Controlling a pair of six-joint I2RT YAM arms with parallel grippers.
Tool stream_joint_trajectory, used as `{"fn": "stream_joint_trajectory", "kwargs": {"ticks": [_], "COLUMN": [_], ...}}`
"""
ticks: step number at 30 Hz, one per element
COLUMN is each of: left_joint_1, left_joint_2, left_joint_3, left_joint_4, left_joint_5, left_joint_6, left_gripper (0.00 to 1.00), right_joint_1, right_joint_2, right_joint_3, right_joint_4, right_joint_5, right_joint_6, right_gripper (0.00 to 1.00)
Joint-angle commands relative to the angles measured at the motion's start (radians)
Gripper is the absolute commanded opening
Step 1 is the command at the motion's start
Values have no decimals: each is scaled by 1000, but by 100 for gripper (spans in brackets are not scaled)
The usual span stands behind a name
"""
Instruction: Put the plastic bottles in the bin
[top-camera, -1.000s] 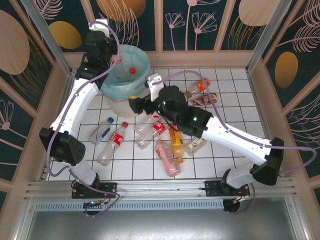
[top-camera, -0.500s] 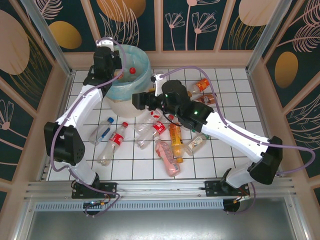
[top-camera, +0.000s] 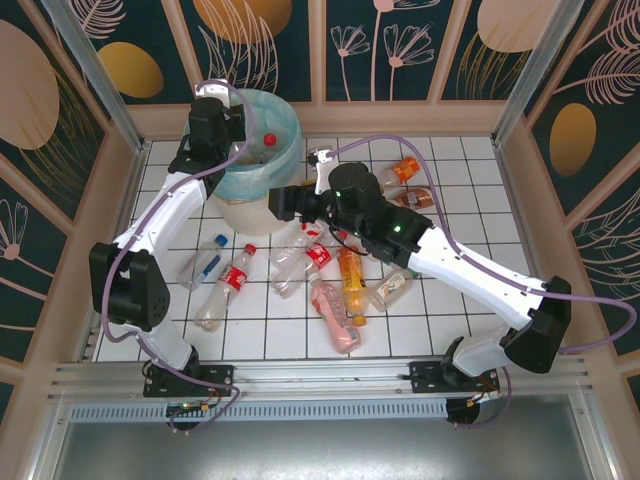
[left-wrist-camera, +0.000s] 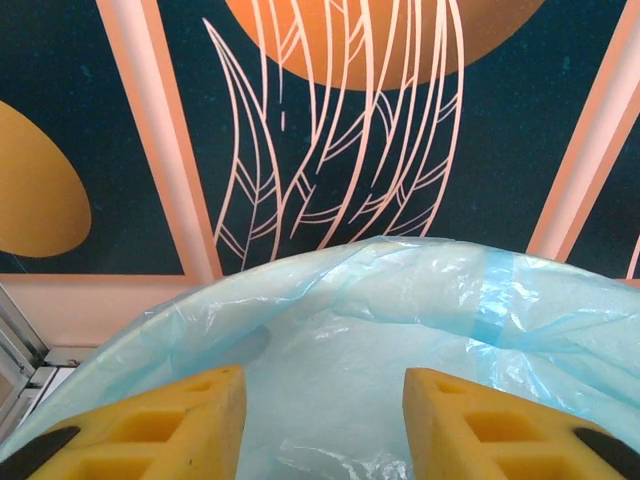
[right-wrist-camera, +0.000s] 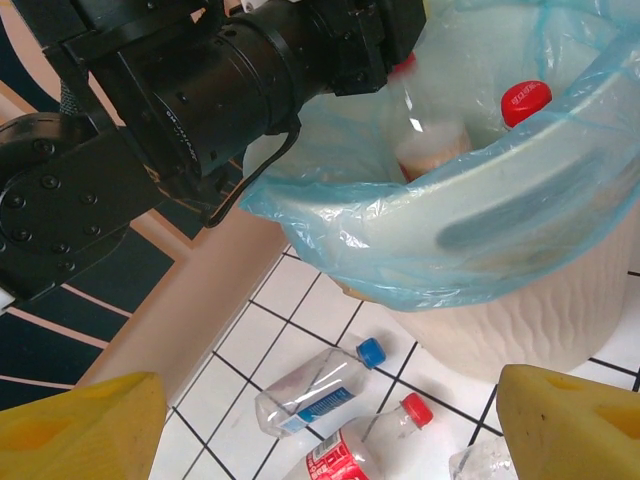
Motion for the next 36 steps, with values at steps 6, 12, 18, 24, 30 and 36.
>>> {"fn": "stream_joint_trajectory", "kwargs": {"ticks": [6,12,18,24,30,36], "left_joint_1": [4,5,5,2,2,1], "left_joint_2": [-25,-34,-54,-123,-200,-239], "left_joint_3": [34,59,129,167,171,213], "left_joint_4": [15,-9,-67,-83,-105,-143], "left_joint_5": [13,30,77,163,276,463], "left_joint_6": [-6,-13,-23,-45,-50,-97], "left_gripper": [59,58,66,77,78,75], "right_joint_1": [3,3,3,3,-15,-114], "right_joint_2": [-14,-11,-11,-23,-39,-38], "right_joint_3": [5,10,28,39,52,98], "right_joint_4": [7,-3,-24,-50,-112,-232], "right_joint_5": [18,17,15,39,97,106], "right_joint_6": [4,9,11,-3,-28,-35], "right_gripper": [86,86,86,86,86,84]}}
